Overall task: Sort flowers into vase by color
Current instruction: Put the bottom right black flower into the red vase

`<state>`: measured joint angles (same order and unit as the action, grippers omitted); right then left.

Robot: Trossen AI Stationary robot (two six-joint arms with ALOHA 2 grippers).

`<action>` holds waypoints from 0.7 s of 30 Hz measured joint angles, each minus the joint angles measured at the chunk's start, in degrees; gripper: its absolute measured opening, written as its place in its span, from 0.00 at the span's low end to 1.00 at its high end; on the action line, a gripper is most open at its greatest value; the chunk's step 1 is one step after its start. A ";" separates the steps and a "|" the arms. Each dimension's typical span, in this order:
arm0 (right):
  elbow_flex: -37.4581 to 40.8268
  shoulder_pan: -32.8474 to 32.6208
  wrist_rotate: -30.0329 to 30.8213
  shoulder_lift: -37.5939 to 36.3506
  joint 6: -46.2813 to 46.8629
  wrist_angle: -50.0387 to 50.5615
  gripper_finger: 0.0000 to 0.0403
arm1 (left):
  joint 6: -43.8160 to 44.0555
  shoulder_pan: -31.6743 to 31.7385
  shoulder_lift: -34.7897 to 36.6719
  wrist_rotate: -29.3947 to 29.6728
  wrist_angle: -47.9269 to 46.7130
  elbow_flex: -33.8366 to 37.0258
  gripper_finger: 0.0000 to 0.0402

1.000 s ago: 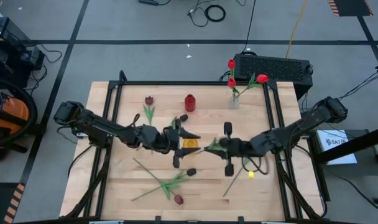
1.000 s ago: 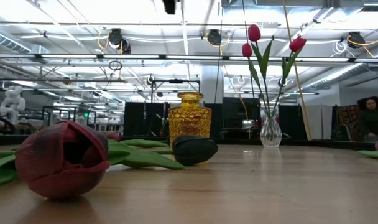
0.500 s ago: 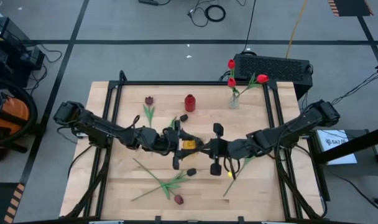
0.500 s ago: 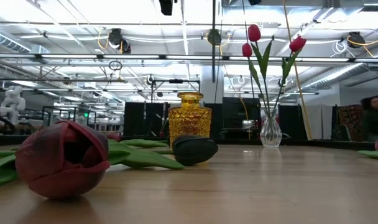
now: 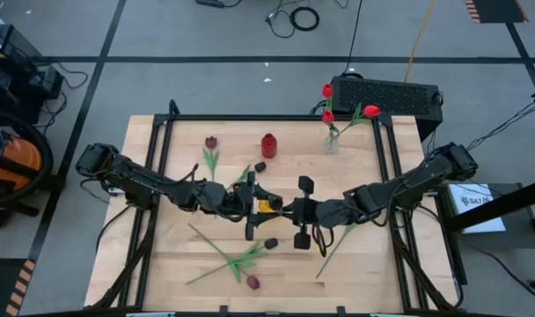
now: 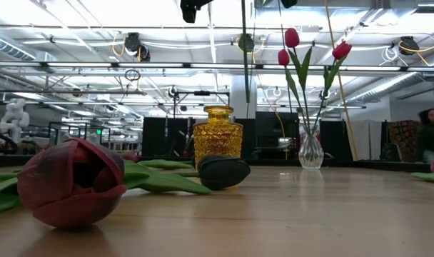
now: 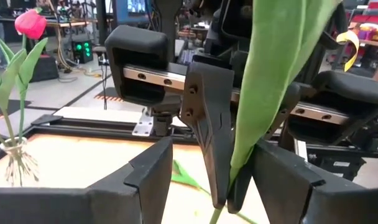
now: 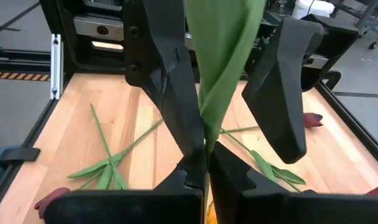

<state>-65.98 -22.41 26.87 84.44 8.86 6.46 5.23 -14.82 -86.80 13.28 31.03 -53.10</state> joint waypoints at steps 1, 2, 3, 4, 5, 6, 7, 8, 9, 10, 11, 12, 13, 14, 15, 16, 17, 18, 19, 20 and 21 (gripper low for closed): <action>0.00 0.02 0.00 0.00 0.03 0.34 0.00 | 0.01 0.07 0.00 -0.01 -0.17 0.00 0.52; 0.00 0.15 0.05 0.00 0.06 0.59 0.00 | 0.02 0.15 0.00 -0.05 -0.33 0.00 0.50; 0.00 0.24 0.10 0.00 0.25 0.72 0.00 | -0.06 0.19 0.00 -0.09 -0.43 0.00 0.49; 0.00 0.28 0.09 0.00 0.64 1.01 0.00 | -0.23 0.21 0.00 -0.09 -0.50 0.00 0.47; 0.00 0.42 0.09 0.00 0.89 1.40 0.00 | -0.96 0.23 0.00 -0.09 -0.58 0.00 0.44; 0.00 0.59 0.09 0.00 0.99 1.65 0.00 | -1.64 0.23 0.00 -0.09 -0.65 0.00 0.42; 0.00 0.64 0.09 0.00 1.01 1.81 0.00 | -2.44 0.23 0.00 -0.07 -0.70 0.00 0.39; 0.00 0.66 0.11 0.00 1.01 1.87 0.00 | -2.76 0.23 0.00 -0.07 -0.71 0.00 0.36; 0.00 0.69 0.14 -0.02 1.01 1.89 0.00 | -2.79 0.23 0.00 -0.10 -0.72 0.00 0.33; 0.00 0.70 0.22 -0.02 1.02 1.90 0.00 | -2.80 0.22 0.00 -0.16 -0.72 0.00 0.29; 0.00 0.70 0.25 -0.02 1.02 1.90 0.00 | -3.01 0.21 0.00 -0.24 -0.73 0.00 0.26; 0.00 0.72 0.24 -0.02 1.01 1.90 0.00 | -3.20 0.21 0.00 -0.55 -0.72 0.00 0.22; 0.00 0.72 0.22 -0.02 1.01 1.94 0.00 | -3.70 0.23 0.00 -1.12 -0.72 0.00 0.19; 0.00 0.70 0.22 -0.02 1.02 2.03 0.00 | -4.27 0.25 0.00 -1.68 -0.70 0.00 0.15; 0.00 0.70 0.17 -0.02 1.01 2.03 0.00 | -4.56 0.27 0.00 -2.29 -0.58 0.00 0.12; -0.02 0.70 0.02 -0.06 1.01 2.01 0.01 | -4.63 0.25 0.00 -2.61 -0.51 0.00 0.08; -0.02 0.70 0.02 -0.07 1.01 2.01 0.01 | -4.66 0.27 0.00 -2.80 -0.46 0.00 0.05; -0.02 0.70 0.07 -0.08 1.03 2.00 0.02 | -4.66 0.27 0.00 -2.83 -0.37 0.00 0.03; -0.04 0.70 0.04 -0.09 1.03 1.98 0.03 | -4.67 0.27 0.00 -2.82 -0.33 0.00 0.02; -0.04 0.70 0.04 -0.09 1.03 1.95 0.05 | -4.67 0.29 0.00 -2.82 -0.33 0.00 0.03; -0.04 0.70 0.09 -0.09 1.03 1.95 0.06 | -4.65 0.43 0.00 -2.89 -0.33 0.00 0.04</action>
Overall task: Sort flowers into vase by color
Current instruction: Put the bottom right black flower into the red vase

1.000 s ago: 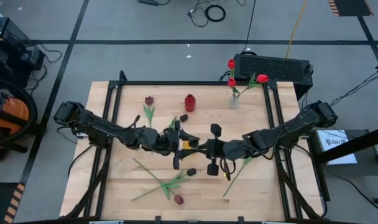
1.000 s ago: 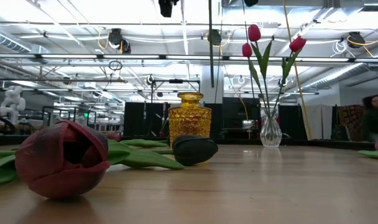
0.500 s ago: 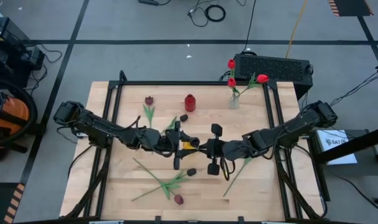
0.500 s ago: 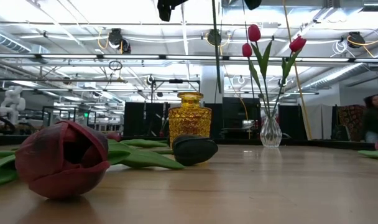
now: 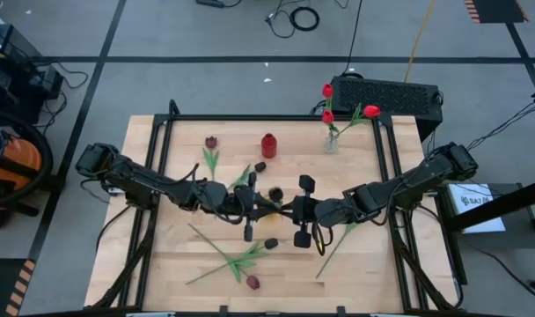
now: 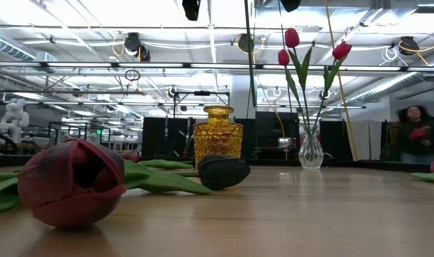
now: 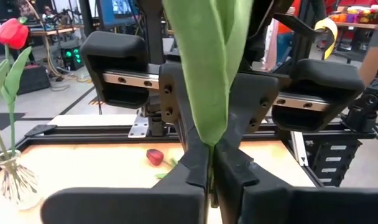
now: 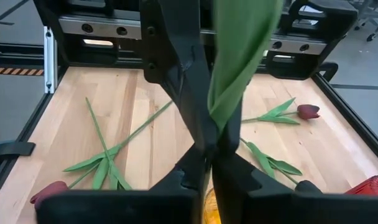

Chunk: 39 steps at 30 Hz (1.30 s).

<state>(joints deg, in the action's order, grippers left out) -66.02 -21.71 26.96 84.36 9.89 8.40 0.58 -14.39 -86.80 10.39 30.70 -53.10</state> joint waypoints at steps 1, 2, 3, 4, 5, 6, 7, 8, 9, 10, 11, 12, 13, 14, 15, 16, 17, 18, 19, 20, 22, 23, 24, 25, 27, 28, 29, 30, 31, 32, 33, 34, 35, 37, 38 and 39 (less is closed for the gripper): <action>0.00 0.00 0.00 0.00 0.00 0.00 0.08 | 0.02 0.10 0.00 -0.09 0.00 0.00 0.04; 0.00 0.00 0.00 0.00 -0.02 0.02 0.10 | 0.06 0.26 0.00 -0.11 -0.02 0.00 0.05; 0.00 0.00 0.02 -0.04 -0.02 0.12 0.11 | 0.09 0.44 0.00 -0.12 -0.01 0.00 0.05; 0.00 -0.04 0.03 -0.24 -0.02 0.51 0.14 | 0.06 0.65 0.00 -0.11 0.00 0.00 0.05; 0.00 -0.12 0.03 -0.46 -0.02 1.09 0.16 | -0.08 0.89 0.18 -0.12 -0.08 0.01 0.05; -0.04 -0.18 0.18 -0.75 -0.02 1.79 0.18 | -0.71 1.11 0.48 -0.13 -0.43 0.03 0.05; -0.04 -0.23 0.33 -1.16 -0.02 2.60 0.20 | -1.16 1.51 0.74 -0.13 -0.38 0.04 0.05; -0.07 -0.27 0.37 -1.68 0.20 3.66 0.21 | -1.56 1.92 1.26 -0.13 -0.28 0.05 0.05; -0.07 -0.32 0.28 -2.28 1.01 5.05 0.23 | -2.02 2.30 2.10 -0.12 -0.71 0.07 0.05; -0.08 -0.34 0.10 -2.93 2.06 6.51 0.25 | -2.45 2.74 3.13 -0.06 -0.96 0.09 0.05; -0.07 -0.37 0.08 -3.59 3.06 7.77 0.26 | -2.51 3.10 3.99 -0.06 -0.70 0.09 0.05; -0.09 -0.37 0.09 -4.34 4.01 9.23 0.27 | -2.55 3.57 4.95 -0.22 -0.94 0.05 0.05; -0.07 -0.41 0.15 -5.19 4.65 10.94 0.29 | -2.60 3.98 5.90 -0.64 -1.94 0.04 0.05; -0.07 -0.44 0.17 -6.03 5.31 12.52 0.30 | -2.82 4.31 6.85 -1.17 -3.23 0.04 0.05; -0.07 -0.42 0.23 -6.86 6.08 13.94 0.31 | -3.32 4.73 7.77 -1.45 -4.12 0.07 0.05; -0.08 -0.44 0.25 -7.61 6.90 15.69 0.31 | -4.22 5.11 8.84 -1.58 -4.61 0.07 0.05; -0.07 -0.44 0.32 -8.20 7.72 17.53 0.32 | -5.31 5.72 10.06 -1.63 -4.95 0.07 0.05; -0.07 -0.45 0.32 -8.68 8.51 19.17 0.32 | -6.37 6.56 11.18 -1.55 -4.75 0.07 0.05; -0.07 -0.56 0.31 -9.05 9.14 20.80 0.32 | -7.13 7.67 12.28 -1.21 -4.43 0.07 0.05; -0.07 -0.71 0.33 -9.32 9.61 22.38 0.32 | -7.41 9.05 13.32 -0.94 -4.46 0.07 0.05; -0.07 -1.07 0.35 -9.66 10.36 24.58 0.32 | -7.33 12.52 14.57 -1.22 -4.48 0.07 0.05; -0.07 -1.18 0.31 -9.68 10.45 25.29 0.32 | -7.07 14.47 15.11 -1.92 -4.59 0.07 0.05; -0.07 -1.37 0.31 -9.68 10.47 25.78 0.32 | -6.93 16.56 15.54 -2.74 -4.66 0.07 0.05; -0.07 -1.54 0.25 -9.64 10.47 25.92 0.32 | -6.44 18.73 15.74 -3.55 -4.48 0.07 0.05; -0.07 -1.70 0.15 -9.64 10.46 26.00 0.32 | -4.30 23.18 15.80 -5.88 -3.95 0.04 0.05; -0.07 -1.70 0.13 -9.64 10.44 26.06 0.32 | -3.16 25.54 15.77 -7.53 -4.07 0.04 0.05; -0.07 -1.68 0.11 -9.64 10.43 26.14 0.32 | -2.24 27.82 15.66 -9.21 -4.11 0.04 0.05; -0.07 -1.66 0.11 -9.64 10.42 26.45 0.32 | -1.13 29.87 15.50 -10.60 -4.09 0.04 0.05; -0.07 -1.66 0.09 -9.62 10.38 26.76 0.32 | -0.78 31.67 15.29 -11.88 -4.00 0.04 0.05; -0.07 -1.66 0.09 -9.62 10.36 26.94 0.32 | -0.19 33.72 15.13 -13.38 -4.00 0.04 0.05; -0.07 -1.66 0.07 -9.62 10.15 27.03 0.32 | 0.44 35.43 14.97 -15.19 -4.08 0.04 0.05; -0.07 -1.66 0.08 -9.62 9.94 27.28 0.32 | 0.72 36.97 14.78 -17.10 -4.09 0.04 0.05; -0.07 -1.66 0.07 -9.62 9.61 27.47 0.32 | 1.14 38.37 14.52 -18.68 -4.06 0.04 0.05; -0.07 -1.66 0.04 -9.60 9.46 27.51 0.32 | 1.23 40.43 13.89 -20.40 -3.98 0.04 0.05; -0.07 -1.66 0.04 -9.62 9.48 27.52 0.32 | 1.25 41.41 13.35 -20.52 -3.97 0.04 0.05; -0.07 -1.66 0.04 -9.60 9.55 27.52 0.32 | 1.25 42.29 12.68 -20.59 -3.93 0.04 0.05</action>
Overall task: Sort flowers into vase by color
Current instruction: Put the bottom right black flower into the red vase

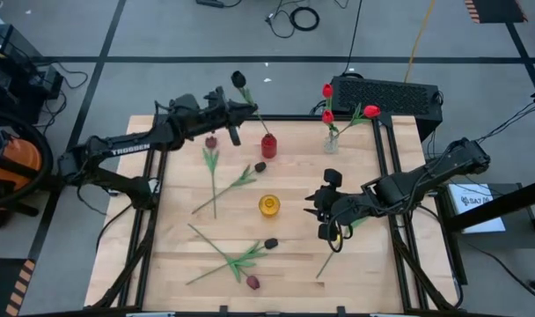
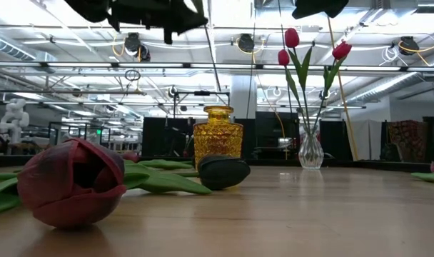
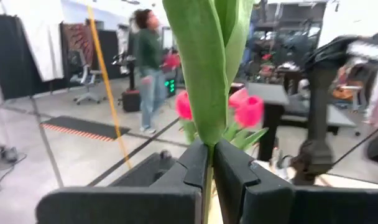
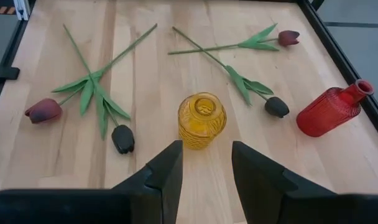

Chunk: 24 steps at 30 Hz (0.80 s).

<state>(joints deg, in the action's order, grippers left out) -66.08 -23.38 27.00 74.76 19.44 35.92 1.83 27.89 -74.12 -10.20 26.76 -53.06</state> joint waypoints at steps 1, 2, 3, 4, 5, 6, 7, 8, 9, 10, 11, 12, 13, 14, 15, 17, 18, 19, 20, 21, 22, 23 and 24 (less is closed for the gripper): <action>0.00 0.00 -0.02 -0.02 0.20 0.00 0.32 | 0.53 0.96 -0.84 -0.09 0.22 0.00 0.05; 0.02 0.00 -0.07 0.00 0.45 0.00 0.32 | 1.30 1.92 -1.85 -0.09 0.74 0.00 0.05; 0.02 0.00 -0.08 0.00 0.73 0.00 0.32 | 2.48 2.84 -2.91 -0.09 1.64 0.00 0.05; 0.02 0.00 -0.09 0.00 0.96 0.02 0.32 | 3.71 3.54 -3.98 -0.34 2.70 0.00 0.05; 0.02 0.00 -0.13 0.00 1.27 0.07 0.32 | 4.73 4.08 -4.98 -0.97 3.72 0.01 0.05; 0.02 -0.03 -0.22 0.00 1.65 0.28 0.32 | 5.32 4.46 -5.89 -2.10 4.96 0.02 0.05; 0.02 -0.04 -0.31 0.00 2.10 0.60 0.32 | 5.65 4.66 -6.62 -3.26 6.08 0.02 0.05; 0.02 -0.04 -0.32 0.00 2.37 1.01 0.32 | 5.84 4.68 -7.15 -3.93 6.74 0.02 0.05; 0.02 -0.06 -0.32 0.00 2.54 1.49 0.32 | 5.92 4.60 -7.64 -4.42 7.26 0.02 0.05; 0.02 -0.26 -0.30 0.00 2.82 1.95 0.32 | 6.07 4.60 -7.97 -4.61 7.37 0.02 0.05; 0.02 -0.42 -0.26 0.00 3.17 2.45 0.32 | 6.32 4.62 -8.25 -4.61 7.22 0.02 0.05; 0.04 -0.60 -0.21 0.00 3.63 3.13 0.32 | 6.41 4.68 -8.33 -4.59 7.03 0.02 0.05; 0.04 -0.85 -0.10 0.00 3.99 3.57 0.32 | 6.42 4.69 -8.32 -4.59 6.78 0.02 0.05; 0.04 -1.15 -0.10 0.00 4.44 3.87 0.32 | 6.42 4.73 -8.30 -4.57 6.75 0.02 0.05; 0.04 -1.49 -0.06 0.00 4.98 4.24 0.32 | 6.48 4.78 -8.28 -4.58 6.73 0.02 0.05; 0.04 -2.22 -0.04 0.01 5.84 4.79 0.32 | 6.99 5.00 -8.25 -4.98 6.26 0.02 0.05; 0.04 -2.64 -0.04 0.02 6.26 4.94 0.32 | 7.12 5.18 -8.07 -5.62 5.69 0.02 0.05; 0.04 -3.02 -0.03 0.02 6.73 5.06 0.32 | 6.93 5.40 -7.87 -5.86 5.18 0.15 0.05; 0.04 -3.43 -0.02 0.02 7.08 5.14 0.32 | 6.95 5.65 -7.77 -5.84 5.90 0.77 0.05; 0.04 -3.83 -0.02 0.02 7.43 5.16 0.32 | 7.33 5.88 -7.74 -5.85 6.81 1.77 0.05; 0.04 -4.19 0.00 0.02 7.73 5.16 0.32 | 8.15 6.02 -7.76 -5.84 8.50 3.25 0.05; 0.04 -4.58 0.14 0.02 8.11 5.16 0.32 | 8.85 6.14 -7.83 -5.79 11.42 5.09 0.05; 0.04 -4.94 0.26 0.02 8.37 5.16 0.32 | 9.88 6.29 -7.78 -5.84 14.88 6.97 0.05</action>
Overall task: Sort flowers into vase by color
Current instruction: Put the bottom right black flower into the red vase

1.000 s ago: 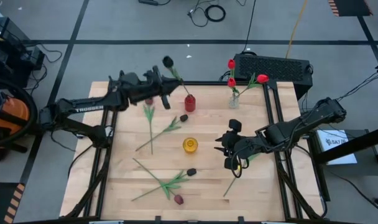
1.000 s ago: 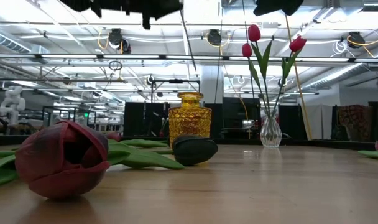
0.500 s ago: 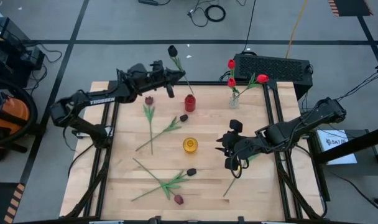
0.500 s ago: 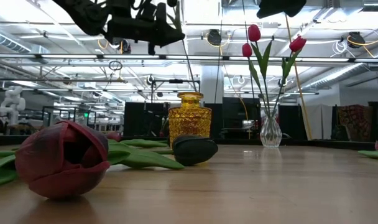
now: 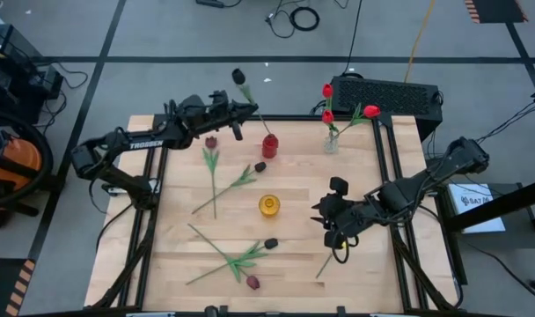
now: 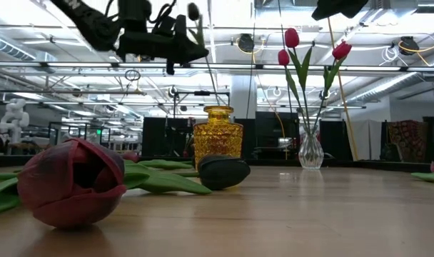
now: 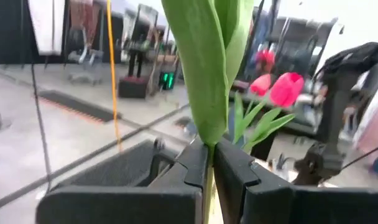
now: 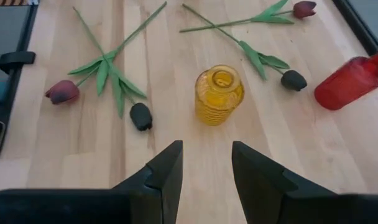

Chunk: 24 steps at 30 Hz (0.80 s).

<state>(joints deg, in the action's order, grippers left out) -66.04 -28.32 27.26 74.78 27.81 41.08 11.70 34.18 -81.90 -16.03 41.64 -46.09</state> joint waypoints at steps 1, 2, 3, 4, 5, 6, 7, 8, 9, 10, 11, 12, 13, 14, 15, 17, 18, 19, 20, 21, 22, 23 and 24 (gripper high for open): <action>0.00 -0.30 0.21 0.00 0.07 0.00 0.32 | 1.11 0.27 0.09 -0.03 4.10 2.01 0.05; 0.00 -0.58 0.58 0.00 0.08 -0.01 0.32 | 1.93 0.55 0.12 -0.20 7.84 3.68 0.05; 0.02 -0.95 1.17 0.00 0.12 0.00 0.32 | 2.88 1.00 0.12 -0.27 11.45 5.21 0.05; 0.02 -1.21 1.74 0.00 0.25 -0.02 0.32 | 3.54 1.50 0.13 -0.26 14.26 6.58 0.05; 0.02 -1.36 2.41 0.00 0.31 -0.02 0.32 | 4.11 2.00 0.17 -0.24 16.06 7.50 0.05; 0.02 -1.51 2.94 0.00 0.31 -0.06 0.32 | 4.50 2.43 0.17 -0.22 17.28 8.24 0.05; 0.04 -1.51 3.29 0.00 0.29 -0.05 0.32 | 4.53 2.72 0.17 -0.25 17.70 8.83 0.05; 0.04 -1.47 3.51 0.00 0.29 -0.08 0.32 | 4.55 2.91 0.17 -0.55 17.65 9.13 0.05; 0.04 -1.43 3.83 0.00 0.29 -0.09 0.32 | 4.53 3.09 0.17 -1.25 17.42 9.26 0.05; 0.04 -1.42 4.33 0.00 0.28 -0.09 0.32 | 4.51 3.15 0.17 -1.91 17.22 9.27 0.05; 0.04 -1.42 4.66 0.00 0.22 -0.13 0.32 | 4.53 3.20 0.17 -2.26 17.28 9.27 0.05; 0.04 -1.42 4.73 0.00 0.20 -0.17 0.32 | 4.52 3.20 0.17 -2.33 17.51 9.27 0.05; 0.04 -1.42 4.77 0.00 0.20 -0.15 0.32 | 4.53 3.17 0.17 -2.34 17.82 9.27 0.05; 0.04 -1.41 4.75 0.00 0.16 -0.16 0.32 | 4.53 2.99 0.17 -2.38 18.05 9.27 0.05; 0.04 -1.36 4.77 0.00 -0.03 -0.20 0.32 | 4.53 2.82 0.17 -2.40 18.12 9.27 0.05; 0.04 -1.36 4.77 0.00 -0.46 -0.44 0.32 | 4.45 2.38 0.17 -2.49 18.08 9.27 0.05; 0.04 -1.36 4.77 0.00 -0.65 -0.65 0.32 | 4.26 2.15 0.17 -2.53 18.03 9.27 0.05; 0.04 -1.36 4.79 0.00 -0.89 -0.64 0.32 | 3.92 1.96 0.16 -2.53 18.00 9.27 0.05; 0.04 -1.36 4.96 0.00 -1.03 -0.63 0.32 | 3.36 1.81 0.03 -2.48 18.00 9.27 0.05; 0.04 -1.37 5.57 0.00 -1.18 -0.66 0.32 | 2.73 1.52 -0.20 -2.25 18.02 9.25 0.06; 0.04 -1.37 5.98 0.00 -1.32 -0.66 0.32 | 2.51 1.31 -0.39 -1.73 17.84 9.25 0.06; 0.04 -1.36 6.11 0.00 -1.44 -0.75 0.32 | 2.49 1.30 -0.46 -1.68 17.54 9.25 0.06; 0.04 -1.35 6.11 0.00 -1.48 -0.91 0.32 | 2.48 1.30 -0.49 -1.66 17.49 9.25 0.06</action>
<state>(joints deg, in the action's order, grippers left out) -66.00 -29.66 33.37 74.78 26.33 40.17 14.18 35.48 -82.39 -17.70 59.13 -36.84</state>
